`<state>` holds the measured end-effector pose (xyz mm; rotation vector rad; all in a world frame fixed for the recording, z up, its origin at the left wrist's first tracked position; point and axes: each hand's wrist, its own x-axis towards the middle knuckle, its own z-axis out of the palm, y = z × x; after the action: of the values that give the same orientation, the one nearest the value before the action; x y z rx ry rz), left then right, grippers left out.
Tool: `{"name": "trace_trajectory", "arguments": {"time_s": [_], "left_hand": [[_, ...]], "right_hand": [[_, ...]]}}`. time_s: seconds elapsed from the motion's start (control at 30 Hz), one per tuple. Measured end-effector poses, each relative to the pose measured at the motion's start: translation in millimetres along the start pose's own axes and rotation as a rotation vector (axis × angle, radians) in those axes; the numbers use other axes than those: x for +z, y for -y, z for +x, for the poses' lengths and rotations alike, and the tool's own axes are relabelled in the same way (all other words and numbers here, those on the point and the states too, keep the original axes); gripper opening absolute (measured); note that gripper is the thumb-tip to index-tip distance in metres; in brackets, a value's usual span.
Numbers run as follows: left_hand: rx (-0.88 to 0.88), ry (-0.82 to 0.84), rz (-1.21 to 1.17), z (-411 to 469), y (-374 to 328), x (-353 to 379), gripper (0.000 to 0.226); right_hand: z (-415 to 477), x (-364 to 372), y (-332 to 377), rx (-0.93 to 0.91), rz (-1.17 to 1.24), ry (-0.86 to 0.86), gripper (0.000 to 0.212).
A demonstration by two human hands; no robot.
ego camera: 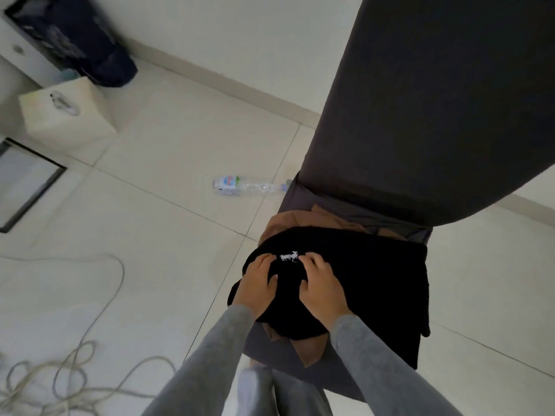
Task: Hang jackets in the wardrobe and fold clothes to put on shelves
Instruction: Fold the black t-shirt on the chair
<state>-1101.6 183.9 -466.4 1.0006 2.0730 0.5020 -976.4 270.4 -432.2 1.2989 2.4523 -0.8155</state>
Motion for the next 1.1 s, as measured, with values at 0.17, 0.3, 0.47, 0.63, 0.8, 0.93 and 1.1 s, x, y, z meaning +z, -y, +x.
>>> {"name": "trace_trajectory", "arguments": {"time_s": [0.17,0.3,0.47,0.63,0.8,0.93,1.1], "left_hand": [[0.015,-0.014,0.114,35.6,1.9,19.7,0.046],[0.022,-0.101,0.135,48.3,6.0,18.5,0.024],[0.112,-0.114,0.037,37.0,-13.5,2.5,0.011],[0.166,0.013,0.273,15.5,-34.8,-21.9,0.030],[0.054,0.109,0.190,-9.0,-57.5,-56.3,0.032],[0.140,0.145,-0.158,-30.3,-112.3,-102.7,0.035],[0.179,0.083,-0.480,-48.8,-199.4,-163.5,0.029]], "right_hand": [[35.4,16.3,-7.6,0.015,-0.162,-0.070,0.035],[52.6,9.8,-9.4,-0.024,-0.220,-0.103,0.016],[37.4,-10.9,-15.6,-0.047,0.088,-0.134,0.008],[-0.3,-53.0,-17.2,-0.014,0.532,-0.335,0.021],[-32.9,-120.1,-8.9,0.039,0.765,-0.562,0.022],[-68.4,-195.2,9.6,-0.062,0.750,-0.705,0.018],[-107.5,-278.4,23.3,-0.122,0.706,-0.902,0.020]]}}
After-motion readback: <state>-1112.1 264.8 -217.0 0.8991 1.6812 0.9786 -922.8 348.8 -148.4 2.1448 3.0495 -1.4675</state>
